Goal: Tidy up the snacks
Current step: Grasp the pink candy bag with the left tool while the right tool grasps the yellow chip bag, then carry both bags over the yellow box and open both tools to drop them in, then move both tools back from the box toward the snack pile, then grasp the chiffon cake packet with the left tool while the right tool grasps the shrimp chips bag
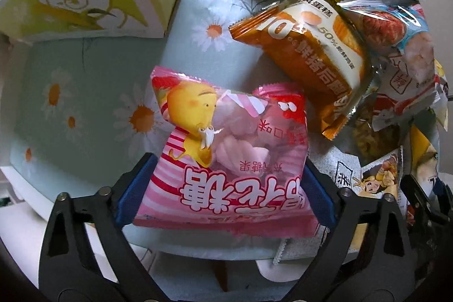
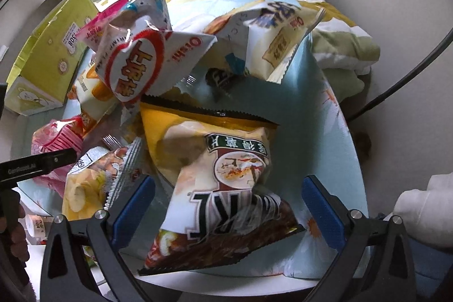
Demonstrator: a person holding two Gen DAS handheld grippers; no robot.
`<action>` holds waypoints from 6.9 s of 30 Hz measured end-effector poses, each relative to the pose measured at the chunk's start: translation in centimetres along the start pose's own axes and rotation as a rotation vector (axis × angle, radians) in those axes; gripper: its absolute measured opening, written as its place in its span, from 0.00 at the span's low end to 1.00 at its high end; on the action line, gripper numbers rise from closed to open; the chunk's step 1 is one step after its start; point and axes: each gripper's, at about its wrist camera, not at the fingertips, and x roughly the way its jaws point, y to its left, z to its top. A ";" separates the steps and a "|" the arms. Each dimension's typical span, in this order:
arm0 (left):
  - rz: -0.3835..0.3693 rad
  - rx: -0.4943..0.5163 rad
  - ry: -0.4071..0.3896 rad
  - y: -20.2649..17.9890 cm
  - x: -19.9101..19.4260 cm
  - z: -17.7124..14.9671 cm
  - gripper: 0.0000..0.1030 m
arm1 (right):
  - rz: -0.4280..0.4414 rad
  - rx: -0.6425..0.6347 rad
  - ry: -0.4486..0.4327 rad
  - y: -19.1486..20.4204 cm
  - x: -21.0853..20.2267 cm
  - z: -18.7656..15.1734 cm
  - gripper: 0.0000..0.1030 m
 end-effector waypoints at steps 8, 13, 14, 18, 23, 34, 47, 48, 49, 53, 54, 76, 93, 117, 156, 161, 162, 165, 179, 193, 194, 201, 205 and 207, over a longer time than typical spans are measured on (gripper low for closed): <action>-0.041 -0.005 -0.017 1.3 -0.4 -1.1 0.84 | 0.026 0.011 0.029 -0.6 1.5 0.7 1.00; -0.043 0.002 -0.019 1.6 -0.8 -1.4 0.82 | 0.017 -0.009 0.032 -0.8 1.7 1.0 0.86; -0.041 0.004 -0.020 1.7 -1.0 -1.7 0.82 | 0.014 -0.013 0.031 -0.8 1.8 1.0 0.81; -0.031 0.008 -0.029 1.4 -1.5 -1.7 0.81 | 0.025 -0.010 0.034 -1.0 1.8 1.3 0.67; -0.024 0.006 -0.054 1.7 -3.6 -2.3 0.81 | 0.035 0.005 0.016 -1.2 0.6 1.3 0.62; -0.107 0.061 -0.166 2.9 -10.2 -1.6 0.81 | -0.016 0.022 -0.048 0.1 -4.0 0.8 0.62; -0.206 0.153 -0.391 10.2 -18.6 8.1 0.81 | -0.052 -0.013 -0.291 12.1 -11.2 9.4 0.62; -0.202 0.156 -0.402 11.0 -18.9 9.1 0.81 | -0.045 -0.024 -0.300 13.5 -11.1 10.3 0.62; -0.197 0.157 -0.412 12.0 -19.2 10.1 0.81 | -0.034 -0.035 -0.308 15.1 -11.0 11.3 0.62; -0.176 0.154 -0.434 16.2 -19.9 13.6 0.81 | -0.002 -0.083 -0.333 21.6 -9.9 14.9 0.62; -0.170 0.151 -0.433 17.2 -19.9 14.3 0.81 | 0.004 -0.088 -0.331 22.5 -9.5 15.4 0.62; -0.013 0.171 -0.276 26.1 -11.6 17.8 1.00 | 0.072 -0.157 -0.140 34.9 0.2 18.8 0.62; 0.000 0.123 -0.329 29.2 -15.3 14.9 1.00 | 0.149 -0.146 -0.074 36.2 1.6 17.9 0.99; -0.106 0.234 -0.442 26.3 -19.2 11.5 1.00 | 0.085 -0.069 -0.213 34.6 -5.7 13.5 0.99; -0.072 0.419 -0.275 -5.1 -11.8 0.2 1.00 | 0.014 -0.317 -0.152 6.6 -5.7 8.8 0.99; -0.112 0.436 -0.210 -5.2 -9.6 0.5 1.00 | 0.040 -0.341 -0.111 6.2 -3.2 9.1 0.99; -0.107 0.447 -0.201 -5.4 -9.1 0.4 1.00 | 0.041 -0.351 -0.105 6.4 -2.8 9.2 0.99; -0.070 0.500 -0.191 -5.6 -7.8 0.3 1.00 | 0.062 -0.395 -0.089 7.1 -1.7 9.3 0.99; -0.068 0.656 -0.171 -6.9 -4.5 1.7 1.00 | -0.021 -0.446 -0.009 8.5 3.0 9.7 0.66; -0.077 0.736 -0.127 -8.7 -1.7 4.4 1.00 | 0.022 -0.388 -0.052 8.4 1.5 10.5 0.58; -0.076 0.743 -0.121 -8.9 -1.4 4.5 1.00 | 0.021 -0.382 -0.052 8.3 1.5 10.5 0.58; -0.112 0.757 -0.104 -9.8 0.4 6.6 1.00 | 0.044 -0.316 -0.039 7.5 1.8 10.5 0.58; -0.153 0.752 -0.089 -10.0 1.3 8.0 1.00 | 0.038 -0.299 -0.033 7.3 2.0 10.6 0.58; -0.183 0.745 -0.054 -10.1 2.2 8.6 1.00 | 0.043 -0.289 -0.034 7.2 2.0 10.6 0.58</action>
